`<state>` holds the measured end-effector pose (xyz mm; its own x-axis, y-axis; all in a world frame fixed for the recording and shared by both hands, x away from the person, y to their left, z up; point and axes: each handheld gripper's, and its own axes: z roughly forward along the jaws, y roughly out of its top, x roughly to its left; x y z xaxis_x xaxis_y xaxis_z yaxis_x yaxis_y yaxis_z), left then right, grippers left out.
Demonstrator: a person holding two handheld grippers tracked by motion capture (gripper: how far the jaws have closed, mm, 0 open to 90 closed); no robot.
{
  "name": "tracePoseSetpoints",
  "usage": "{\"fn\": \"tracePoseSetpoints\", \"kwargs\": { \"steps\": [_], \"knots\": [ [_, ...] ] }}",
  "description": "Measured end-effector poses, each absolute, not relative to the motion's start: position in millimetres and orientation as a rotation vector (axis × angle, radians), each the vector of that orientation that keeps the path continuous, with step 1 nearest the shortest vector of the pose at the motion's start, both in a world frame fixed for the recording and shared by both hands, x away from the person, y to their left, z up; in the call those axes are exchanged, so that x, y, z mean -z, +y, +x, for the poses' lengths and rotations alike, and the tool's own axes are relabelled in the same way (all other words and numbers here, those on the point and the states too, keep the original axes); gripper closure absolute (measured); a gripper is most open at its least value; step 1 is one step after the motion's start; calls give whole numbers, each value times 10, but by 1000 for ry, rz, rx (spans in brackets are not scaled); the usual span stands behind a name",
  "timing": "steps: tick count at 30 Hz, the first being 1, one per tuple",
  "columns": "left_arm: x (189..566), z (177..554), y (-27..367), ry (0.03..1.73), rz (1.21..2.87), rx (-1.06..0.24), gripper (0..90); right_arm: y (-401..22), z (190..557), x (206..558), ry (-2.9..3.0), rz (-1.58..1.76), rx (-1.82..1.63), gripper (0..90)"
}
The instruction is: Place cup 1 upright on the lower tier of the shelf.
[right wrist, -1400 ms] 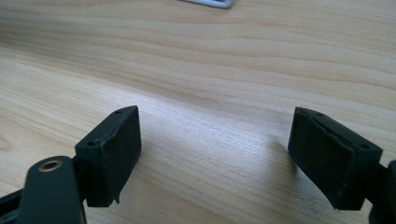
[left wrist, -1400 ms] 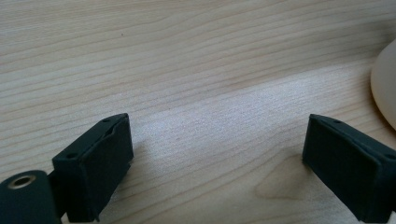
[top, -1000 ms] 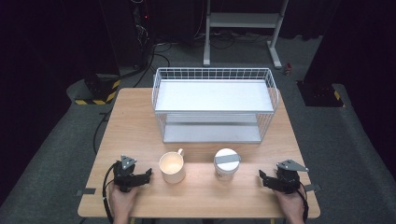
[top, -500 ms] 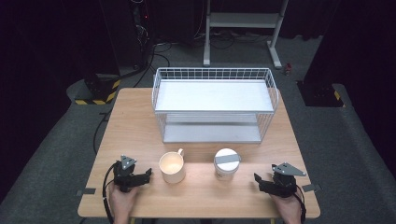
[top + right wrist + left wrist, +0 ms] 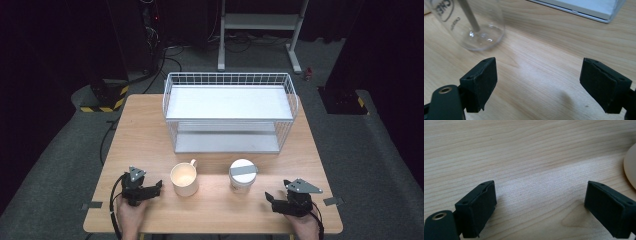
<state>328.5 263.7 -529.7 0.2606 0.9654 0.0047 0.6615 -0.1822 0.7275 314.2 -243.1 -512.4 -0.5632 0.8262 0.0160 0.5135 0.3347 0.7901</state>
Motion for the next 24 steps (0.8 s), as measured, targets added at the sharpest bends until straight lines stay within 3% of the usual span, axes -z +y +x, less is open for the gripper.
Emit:
{"fn": "tracePoseSetpoints", "kwargs": {
  "steps": [24],
  "knots": [
    [5297,3284,2636,1473,1922,-638,112,-2069,3036,5051,2280,1045,-1213,106]
  ]
}}
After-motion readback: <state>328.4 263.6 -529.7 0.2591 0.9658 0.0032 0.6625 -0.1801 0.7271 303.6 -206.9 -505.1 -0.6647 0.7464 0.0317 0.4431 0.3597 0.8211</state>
